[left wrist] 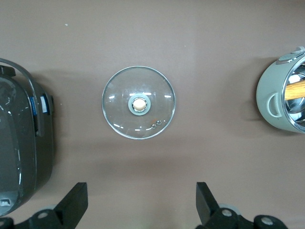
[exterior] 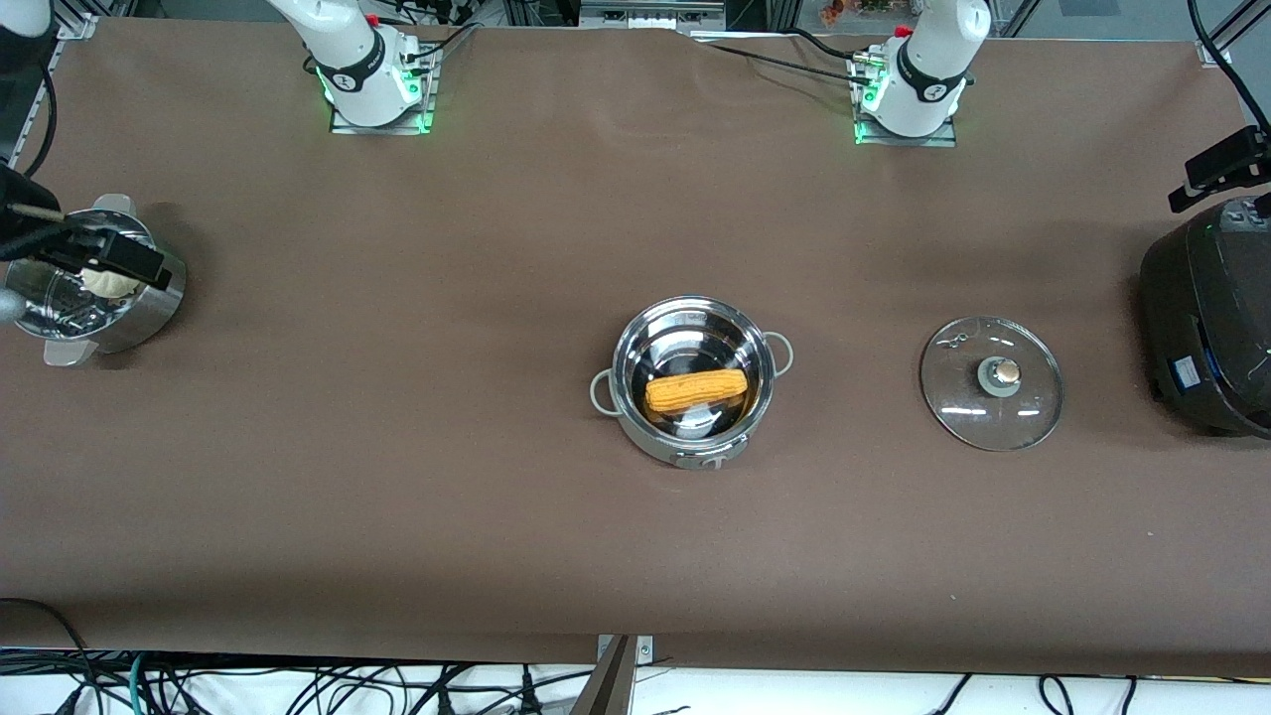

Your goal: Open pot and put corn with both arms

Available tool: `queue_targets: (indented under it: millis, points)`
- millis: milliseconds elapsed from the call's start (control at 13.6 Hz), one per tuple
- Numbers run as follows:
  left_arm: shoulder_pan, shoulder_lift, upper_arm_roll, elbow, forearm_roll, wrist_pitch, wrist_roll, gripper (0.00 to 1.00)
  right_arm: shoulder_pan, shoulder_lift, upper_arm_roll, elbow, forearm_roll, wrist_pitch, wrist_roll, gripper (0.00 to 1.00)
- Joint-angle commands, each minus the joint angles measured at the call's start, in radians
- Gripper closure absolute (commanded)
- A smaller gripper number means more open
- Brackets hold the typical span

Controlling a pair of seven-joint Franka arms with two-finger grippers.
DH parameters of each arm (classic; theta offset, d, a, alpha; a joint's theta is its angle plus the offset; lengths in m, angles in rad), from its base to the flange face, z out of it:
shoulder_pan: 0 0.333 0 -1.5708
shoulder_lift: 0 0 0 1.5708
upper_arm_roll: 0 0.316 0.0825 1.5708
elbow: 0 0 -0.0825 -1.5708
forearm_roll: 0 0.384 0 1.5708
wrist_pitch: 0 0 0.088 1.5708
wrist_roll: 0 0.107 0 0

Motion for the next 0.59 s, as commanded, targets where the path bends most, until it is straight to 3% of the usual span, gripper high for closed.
queue_targets:
  millis: [0, 147, 516]
  points:
    - [0.010, 0.025, -0.060, 0.040, 0.028, -0.029, -0.016, 0.00, -0.004, -0.119, -0.014, -0.179, 0.007, 0.037, 0.011, 0.00]
    - [0.020, 0.027, -0.128, 0.043, 0.054, -0.027, -0.161, 0.00, -0.009, -0.144, -0.017, -0.201, 0.006, 0.022, -0.061, 0.00]
    - [0.019, 0.048, -0.127, 0.044, 0.058, -0.027, -0.202, 0.00, -0.011, -0.149, -0.031, -0.234, 0.006, 0.034, -0.315, 0.00]
